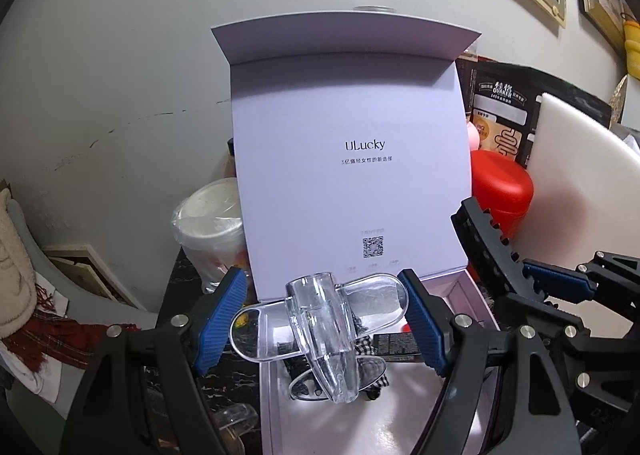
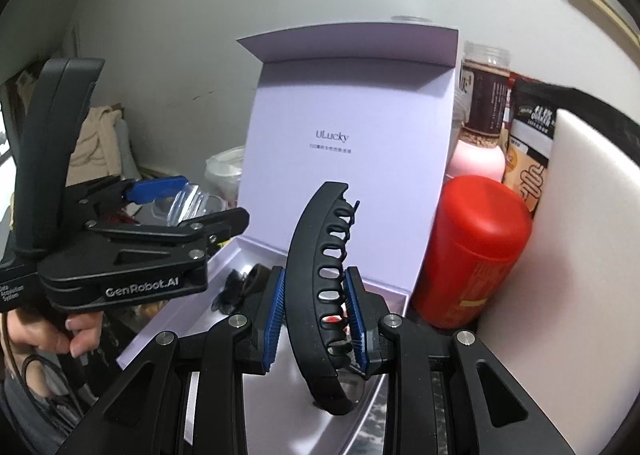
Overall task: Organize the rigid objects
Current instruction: 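Carry the clear clip and black claw clip with both tools over the white box, then lower and release the clear clip and claw clip into the box with both tools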
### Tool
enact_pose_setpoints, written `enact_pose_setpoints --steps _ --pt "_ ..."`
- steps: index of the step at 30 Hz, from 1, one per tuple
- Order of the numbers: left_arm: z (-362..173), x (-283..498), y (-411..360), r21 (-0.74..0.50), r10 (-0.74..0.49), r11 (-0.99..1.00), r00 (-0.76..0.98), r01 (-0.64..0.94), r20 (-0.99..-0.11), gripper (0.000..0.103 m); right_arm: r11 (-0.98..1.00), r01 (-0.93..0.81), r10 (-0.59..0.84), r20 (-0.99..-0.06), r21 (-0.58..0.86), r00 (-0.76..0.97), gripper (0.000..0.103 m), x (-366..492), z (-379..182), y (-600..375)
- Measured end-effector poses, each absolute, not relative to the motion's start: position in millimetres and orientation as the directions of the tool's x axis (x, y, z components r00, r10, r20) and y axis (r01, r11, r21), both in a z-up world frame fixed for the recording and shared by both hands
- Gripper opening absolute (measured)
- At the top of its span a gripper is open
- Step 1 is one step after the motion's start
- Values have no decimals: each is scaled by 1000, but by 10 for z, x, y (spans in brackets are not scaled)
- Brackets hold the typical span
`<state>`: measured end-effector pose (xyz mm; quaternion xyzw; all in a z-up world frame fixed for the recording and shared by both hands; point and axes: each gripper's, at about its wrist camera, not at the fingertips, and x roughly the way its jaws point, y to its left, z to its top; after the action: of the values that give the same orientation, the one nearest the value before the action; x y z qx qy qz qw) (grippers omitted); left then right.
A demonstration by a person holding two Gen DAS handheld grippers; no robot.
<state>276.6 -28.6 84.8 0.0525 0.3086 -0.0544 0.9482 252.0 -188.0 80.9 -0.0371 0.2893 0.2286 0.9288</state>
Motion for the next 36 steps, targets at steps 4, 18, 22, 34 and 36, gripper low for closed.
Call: enact_pose_setpoints --steps 4,18,22,34,36 --pt "780 2840 -284 71 -67 988 797 137 -600 77 890 -453 402 -575 62 712 29 2599 709 -1848" --pt "453 3075 -354 75 -58 987 749 143 -660 77 895 -438 388 -634 85 669 29 2900 411 -1852" --pt "391 3122 -370 71 -68 985 742 154 -666 77 895 -437 383 -650 87 656 29 2965 338 -1825" --pt "251 3222 -424 68 -66 985 709 158 -703 77 892 -442 380 -687 95 619 29 3106 177 -1755" --pt "219 3243 -441 73 -64 984 702 163 -710 77 892 -442 377 -693 93 614 29 3118 145 -1744"
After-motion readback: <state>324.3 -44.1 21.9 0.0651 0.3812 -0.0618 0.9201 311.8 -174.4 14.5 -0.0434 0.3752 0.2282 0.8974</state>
